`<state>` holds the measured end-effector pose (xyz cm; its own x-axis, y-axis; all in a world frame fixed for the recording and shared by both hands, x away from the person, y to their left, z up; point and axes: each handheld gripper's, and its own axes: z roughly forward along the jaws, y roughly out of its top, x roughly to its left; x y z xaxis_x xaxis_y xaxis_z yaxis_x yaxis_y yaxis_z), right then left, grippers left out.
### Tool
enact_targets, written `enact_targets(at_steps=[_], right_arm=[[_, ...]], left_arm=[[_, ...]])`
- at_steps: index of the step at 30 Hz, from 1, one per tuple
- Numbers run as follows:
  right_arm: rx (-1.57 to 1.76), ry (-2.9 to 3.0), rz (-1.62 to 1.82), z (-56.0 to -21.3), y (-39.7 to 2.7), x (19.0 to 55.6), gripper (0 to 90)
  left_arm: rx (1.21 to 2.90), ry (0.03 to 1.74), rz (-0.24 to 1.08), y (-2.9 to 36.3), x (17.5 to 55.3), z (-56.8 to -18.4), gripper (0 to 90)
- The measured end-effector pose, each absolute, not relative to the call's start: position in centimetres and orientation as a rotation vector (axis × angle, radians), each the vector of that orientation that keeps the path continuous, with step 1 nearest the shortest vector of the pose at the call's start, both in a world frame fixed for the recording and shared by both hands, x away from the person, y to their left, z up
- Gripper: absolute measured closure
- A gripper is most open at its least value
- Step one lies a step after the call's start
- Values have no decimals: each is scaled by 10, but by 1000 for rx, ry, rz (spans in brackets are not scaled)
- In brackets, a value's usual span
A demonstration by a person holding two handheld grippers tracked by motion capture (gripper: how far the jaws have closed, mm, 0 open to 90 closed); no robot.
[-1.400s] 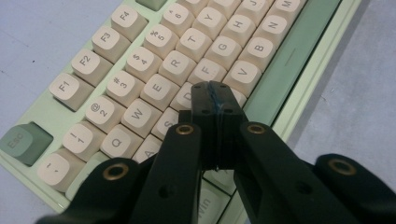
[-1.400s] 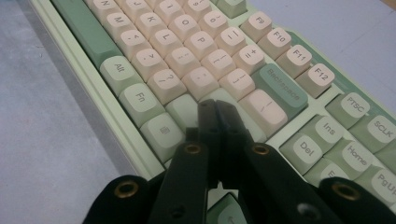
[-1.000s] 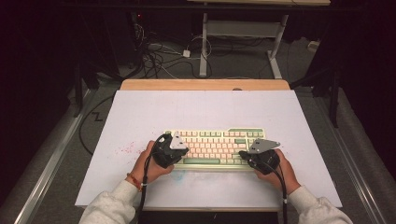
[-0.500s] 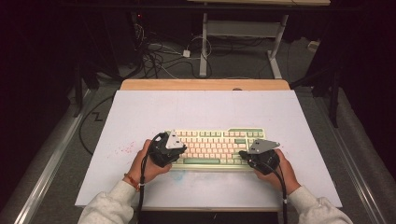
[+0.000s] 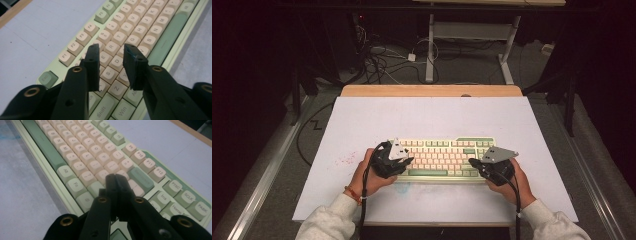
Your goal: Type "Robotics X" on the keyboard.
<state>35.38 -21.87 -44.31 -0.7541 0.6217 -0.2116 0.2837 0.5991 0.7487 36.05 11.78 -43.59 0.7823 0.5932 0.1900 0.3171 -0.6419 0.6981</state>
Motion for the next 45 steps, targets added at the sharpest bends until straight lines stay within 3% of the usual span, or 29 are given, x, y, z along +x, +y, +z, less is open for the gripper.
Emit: enact_targets(at_steps=[6,13,31,35,45], right_arm=[[726,2325,1023,-436,-222,353,843],[736,2279,1052,-431,-225,353,711],[803,2165,1074,-429,-227,356,242],[815,2166,1091,-429,-226,357,193],[798,2126,1059,-428,-221,355,201]], left_arm=[[2274,692,600,117,359,-435,492],[2250,693,645,117,358,-435,376],[2216,710,675,116,358,-435,175],[2211,704,688,115,357,-437,171],[2211,665,693,111,358,-438,170]])
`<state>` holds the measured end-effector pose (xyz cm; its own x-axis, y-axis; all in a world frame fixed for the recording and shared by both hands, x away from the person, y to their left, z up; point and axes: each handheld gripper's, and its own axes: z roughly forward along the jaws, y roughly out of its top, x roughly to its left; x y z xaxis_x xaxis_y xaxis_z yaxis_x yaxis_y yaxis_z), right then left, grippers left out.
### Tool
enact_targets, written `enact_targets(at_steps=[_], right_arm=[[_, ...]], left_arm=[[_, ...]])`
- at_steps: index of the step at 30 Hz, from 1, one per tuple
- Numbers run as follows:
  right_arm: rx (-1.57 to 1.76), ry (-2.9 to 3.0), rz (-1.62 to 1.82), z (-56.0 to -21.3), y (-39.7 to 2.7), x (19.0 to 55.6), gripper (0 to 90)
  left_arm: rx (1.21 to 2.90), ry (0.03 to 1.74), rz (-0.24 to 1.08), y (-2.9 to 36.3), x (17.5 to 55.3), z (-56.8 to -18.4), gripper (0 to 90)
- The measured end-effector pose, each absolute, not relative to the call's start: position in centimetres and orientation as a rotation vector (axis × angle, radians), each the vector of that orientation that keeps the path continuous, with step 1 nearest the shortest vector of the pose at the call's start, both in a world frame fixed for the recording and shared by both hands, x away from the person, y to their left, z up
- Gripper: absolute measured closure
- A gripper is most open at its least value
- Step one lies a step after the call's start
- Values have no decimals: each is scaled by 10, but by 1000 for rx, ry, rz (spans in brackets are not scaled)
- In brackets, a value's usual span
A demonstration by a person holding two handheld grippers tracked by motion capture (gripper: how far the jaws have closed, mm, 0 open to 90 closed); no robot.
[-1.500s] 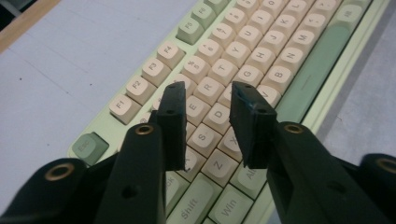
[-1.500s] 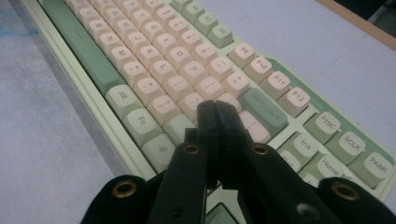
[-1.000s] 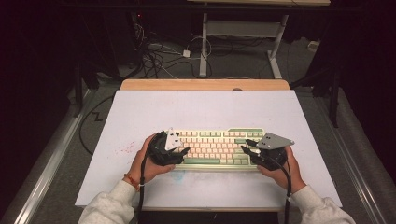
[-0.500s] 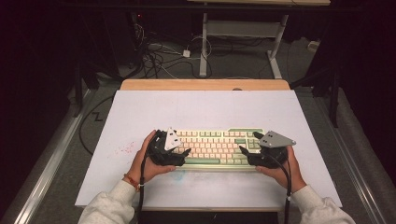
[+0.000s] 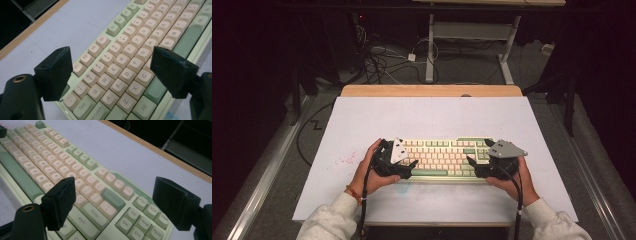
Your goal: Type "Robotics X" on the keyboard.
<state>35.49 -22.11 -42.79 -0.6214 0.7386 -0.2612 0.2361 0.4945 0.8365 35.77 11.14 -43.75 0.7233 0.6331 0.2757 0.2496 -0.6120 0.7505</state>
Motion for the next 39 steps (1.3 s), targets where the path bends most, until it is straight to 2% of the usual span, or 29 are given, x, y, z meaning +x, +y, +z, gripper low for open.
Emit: enact_targets(at_steps=[39], right_arm=[[764,2046,1019,-412,-229,336,212]], left_arm=[[2170,600,830,135,333,-429,173]])
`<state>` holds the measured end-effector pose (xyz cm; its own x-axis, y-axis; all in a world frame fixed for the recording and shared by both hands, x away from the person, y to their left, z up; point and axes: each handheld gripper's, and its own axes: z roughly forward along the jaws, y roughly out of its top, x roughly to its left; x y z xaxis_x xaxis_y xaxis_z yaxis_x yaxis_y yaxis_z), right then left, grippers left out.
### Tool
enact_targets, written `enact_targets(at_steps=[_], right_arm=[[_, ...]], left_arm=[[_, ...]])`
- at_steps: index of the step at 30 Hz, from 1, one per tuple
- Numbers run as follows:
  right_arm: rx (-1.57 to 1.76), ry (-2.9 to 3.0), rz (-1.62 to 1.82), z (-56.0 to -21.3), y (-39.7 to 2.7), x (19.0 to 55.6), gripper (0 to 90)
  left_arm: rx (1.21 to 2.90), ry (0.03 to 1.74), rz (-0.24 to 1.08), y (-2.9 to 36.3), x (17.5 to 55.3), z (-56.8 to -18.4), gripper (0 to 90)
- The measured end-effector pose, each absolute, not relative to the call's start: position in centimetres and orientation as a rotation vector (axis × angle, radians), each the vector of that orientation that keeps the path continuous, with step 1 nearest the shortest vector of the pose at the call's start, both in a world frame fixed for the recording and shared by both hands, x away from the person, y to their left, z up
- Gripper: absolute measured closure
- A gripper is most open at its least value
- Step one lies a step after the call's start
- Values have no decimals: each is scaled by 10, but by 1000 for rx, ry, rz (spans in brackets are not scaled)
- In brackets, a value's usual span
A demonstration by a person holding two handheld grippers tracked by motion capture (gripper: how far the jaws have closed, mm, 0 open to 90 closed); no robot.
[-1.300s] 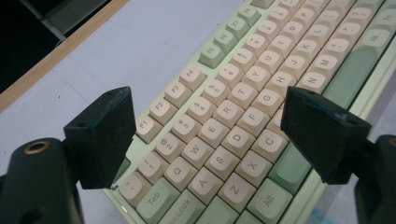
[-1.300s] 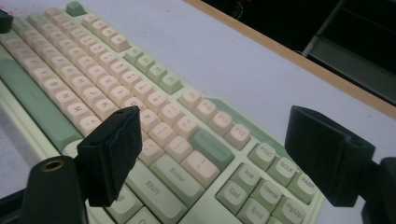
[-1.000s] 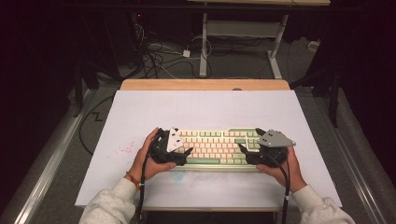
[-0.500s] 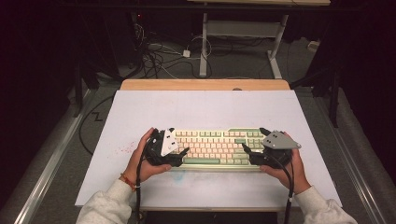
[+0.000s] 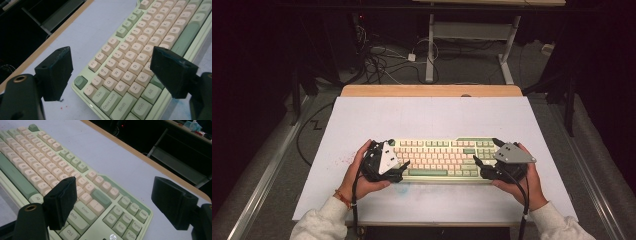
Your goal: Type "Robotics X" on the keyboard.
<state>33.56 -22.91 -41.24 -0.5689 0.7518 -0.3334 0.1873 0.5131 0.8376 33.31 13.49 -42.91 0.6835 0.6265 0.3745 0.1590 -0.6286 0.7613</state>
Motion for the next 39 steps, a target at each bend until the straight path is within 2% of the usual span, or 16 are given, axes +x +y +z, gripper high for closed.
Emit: enact_targets(at_steps=[39], right_arm=[[778,2016,1013,-414,-250,313,216]], left_arm=[[2204,592,836,161,313,-440,159]])
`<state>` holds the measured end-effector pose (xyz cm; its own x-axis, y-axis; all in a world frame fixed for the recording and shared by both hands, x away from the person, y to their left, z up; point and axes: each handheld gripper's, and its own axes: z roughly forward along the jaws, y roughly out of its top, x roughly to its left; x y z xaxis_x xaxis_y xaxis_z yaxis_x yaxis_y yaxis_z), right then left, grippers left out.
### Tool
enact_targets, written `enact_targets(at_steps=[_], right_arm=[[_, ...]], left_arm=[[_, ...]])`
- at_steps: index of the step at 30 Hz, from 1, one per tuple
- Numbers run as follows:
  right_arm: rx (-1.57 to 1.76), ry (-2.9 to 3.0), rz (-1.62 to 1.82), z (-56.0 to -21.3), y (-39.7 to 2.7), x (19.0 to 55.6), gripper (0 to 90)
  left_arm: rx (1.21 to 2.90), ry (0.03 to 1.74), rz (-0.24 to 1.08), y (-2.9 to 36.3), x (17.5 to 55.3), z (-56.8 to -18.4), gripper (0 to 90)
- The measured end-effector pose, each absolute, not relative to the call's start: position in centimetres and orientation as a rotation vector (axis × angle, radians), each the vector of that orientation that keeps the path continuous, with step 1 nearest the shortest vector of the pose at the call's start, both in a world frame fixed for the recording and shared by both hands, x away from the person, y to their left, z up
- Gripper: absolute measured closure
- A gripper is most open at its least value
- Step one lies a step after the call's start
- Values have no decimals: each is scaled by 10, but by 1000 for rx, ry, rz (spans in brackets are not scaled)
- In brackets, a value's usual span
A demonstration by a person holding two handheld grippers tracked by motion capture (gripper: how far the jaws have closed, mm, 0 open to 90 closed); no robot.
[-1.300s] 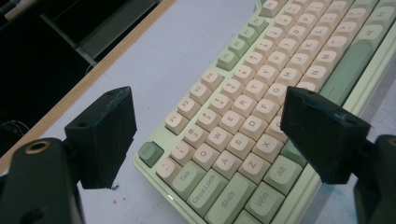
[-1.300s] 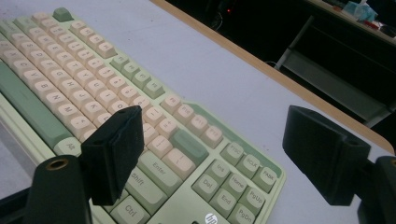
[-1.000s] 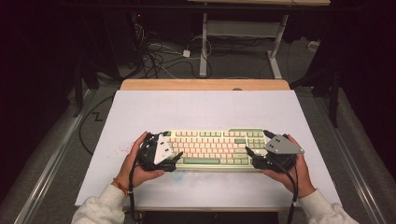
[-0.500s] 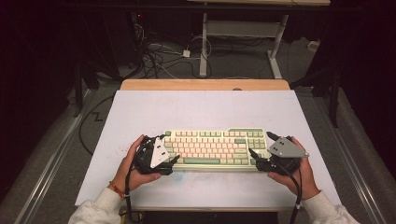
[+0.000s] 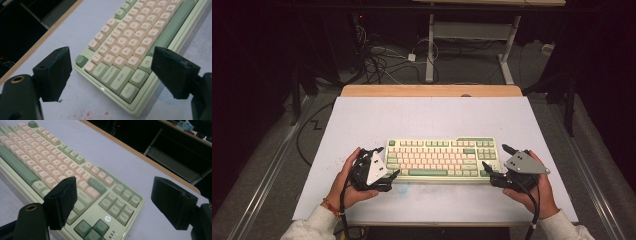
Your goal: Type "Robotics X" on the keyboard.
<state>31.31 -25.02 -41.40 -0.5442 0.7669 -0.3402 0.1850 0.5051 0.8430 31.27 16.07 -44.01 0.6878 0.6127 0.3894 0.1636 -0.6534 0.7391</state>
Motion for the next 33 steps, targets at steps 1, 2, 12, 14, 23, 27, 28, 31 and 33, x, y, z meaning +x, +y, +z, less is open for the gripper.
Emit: enact_targets(at_steps=[1,2,12,14,23,27,28,31,33], right_arm=[[775,2015,1009,-414,-251,313,216],[777,2017,1004,-415,-251,312,216],[798,2012,988,-418,-260,306,216],[802,2013,979,-419,-262,306,216],[823,2002,958,-424,-272,303,216],[853,1996,930,-427,-277,303,216],[860,1992,920,-428,-277,303,216],[867,1989,902,-433,-280,302,216],[871,1993,908,-436,-283,302,211]], left_arm=[[2203,593,836,161,312,-440,159],[2206,593,835,162,311,-441,159],[2225,596,842,172,305,-447,159],[2236,602,850,176,303,-449,159],[2227,669,847,193,299,-460,159],[2233,700,842,200,298,-464,159],[2238,706,838,202,297,-465,159],[2248,719,828,207,295,-470,159],[2264,733,829,212,295,-472,159]])
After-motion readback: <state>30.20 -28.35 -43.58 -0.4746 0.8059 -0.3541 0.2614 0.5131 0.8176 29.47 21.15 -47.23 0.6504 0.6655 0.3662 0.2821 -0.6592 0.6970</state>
